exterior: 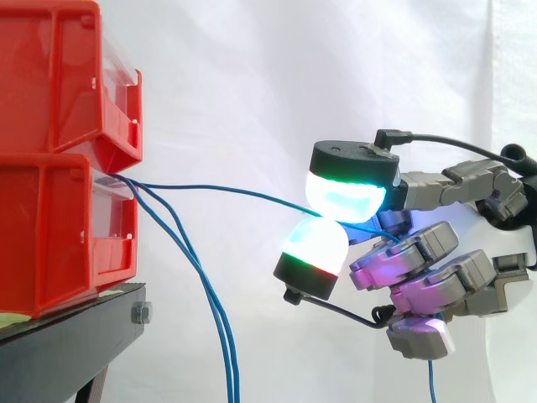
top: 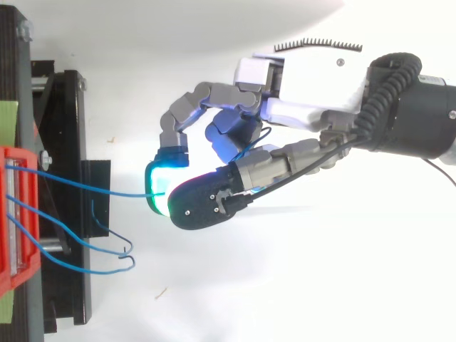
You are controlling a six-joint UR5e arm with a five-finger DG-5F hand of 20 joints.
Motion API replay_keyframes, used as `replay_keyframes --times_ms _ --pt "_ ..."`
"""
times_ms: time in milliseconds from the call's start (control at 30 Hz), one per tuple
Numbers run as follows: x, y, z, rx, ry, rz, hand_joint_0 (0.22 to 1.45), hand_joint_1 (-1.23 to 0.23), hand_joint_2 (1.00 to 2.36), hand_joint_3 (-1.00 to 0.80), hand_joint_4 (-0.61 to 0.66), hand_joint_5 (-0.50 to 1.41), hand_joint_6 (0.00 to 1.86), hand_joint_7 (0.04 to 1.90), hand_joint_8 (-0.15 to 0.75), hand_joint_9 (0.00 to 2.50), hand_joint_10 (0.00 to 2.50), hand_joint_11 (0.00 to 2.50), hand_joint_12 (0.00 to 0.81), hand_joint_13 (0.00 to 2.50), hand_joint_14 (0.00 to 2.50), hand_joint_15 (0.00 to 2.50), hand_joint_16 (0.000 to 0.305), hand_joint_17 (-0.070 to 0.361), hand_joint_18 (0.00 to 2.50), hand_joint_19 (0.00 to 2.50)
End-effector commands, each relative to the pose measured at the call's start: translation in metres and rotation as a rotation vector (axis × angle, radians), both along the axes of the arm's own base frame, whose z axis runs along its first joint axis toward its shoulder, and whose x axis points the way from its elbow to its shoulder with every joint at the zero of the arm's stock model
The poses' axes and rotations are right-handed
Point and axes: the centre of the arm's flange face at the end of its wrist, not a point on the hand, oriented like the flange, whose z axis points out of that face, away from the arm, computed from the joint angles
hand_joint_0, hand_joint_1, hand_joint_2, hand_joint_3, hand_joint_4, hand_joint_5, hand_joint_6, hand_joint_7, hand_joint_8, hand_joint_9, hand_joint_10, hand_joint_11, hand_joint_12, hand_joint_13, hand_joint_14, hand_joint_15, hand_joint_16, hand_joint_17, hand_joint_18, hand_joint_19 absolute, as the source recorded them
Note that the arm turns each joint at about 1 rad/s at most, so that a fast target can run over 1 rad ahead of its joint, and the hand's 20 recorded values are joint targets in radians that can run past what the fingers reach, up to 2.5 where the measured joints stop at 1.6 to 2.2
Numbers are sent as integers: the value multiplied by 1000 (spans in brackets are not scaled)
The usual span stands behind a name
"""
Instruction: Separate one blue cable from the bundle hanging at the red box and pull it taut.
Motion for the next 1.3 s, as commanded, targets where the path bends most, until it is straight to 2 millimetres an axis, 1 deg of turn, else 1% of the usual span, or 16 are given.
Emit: replay_keyframes --times_ms 0,300,367,400,467,533,600,733,767,1167,1267 --pt "0 0 1 0 -2 0 707 -755 1013 -259 -74 -216 933 1041 287 824 2490 1193 304 1361 850 1577 41 93 1130 905" --pt "0 0 0 0 1 0 708 -758 1013 -260 -74 -215 933 1039 280 827 2483 1210 304 1366 875 1553 41 93 1131 906" --pt "0 0 0 0 0 0 708 -759 1013 -259 -74 -215 932 1048 280 828 2486 1209 301 1360 866 1582 39 88 1110 896" --pt "0 0 1 0 -2 0 706 -760 1013 -251 -75 -214 932 1049 277 826 2488 1221 301 1335 853 1577 35 80 1061 918" --pt "0 0 0 0 0 0 703 -760 1013 -237 -78 -214 932 1065 271 819 2493 1230 292 1322 755 1569 33 74 1014 932" --pt "0 0 1 0 -2 0 695 -759 1013 -229 -81 -214 937 1048 263 808 2499 1213 291 1326 553 1634 31 69 972 931" --pt "0 0 0 0 0 0 692 -755 1013 -225 -87 -214 937 1048 265 808 2500 1176 283 1341 500 1642 31 70 980 940" --pt "0 0 0 0 0 0 689 -756 1013 -213 -96 -211 941 1021 268 825 2500 1159 280 1367 551 1625 30 68 1014 966" --pt "0 0 1 0 -2 0 690 -758 1013 -215 -95 -211 941 1022 263 826 2500 1155 269 1370 559 1632 30 68 1016 964" --pt "0 0 0 0 0 0 686 -762 1012 -214 -95 -207 939 1018 271 866 2479 1185 267 1400 585 1633 28 63 1021 967" --pt "0 0 1 0 -2 0 684 -763 1013 -210 -101 -206 940 1011 272 869 2485 1155 273 1402 605 1614 28 63 1030 966"
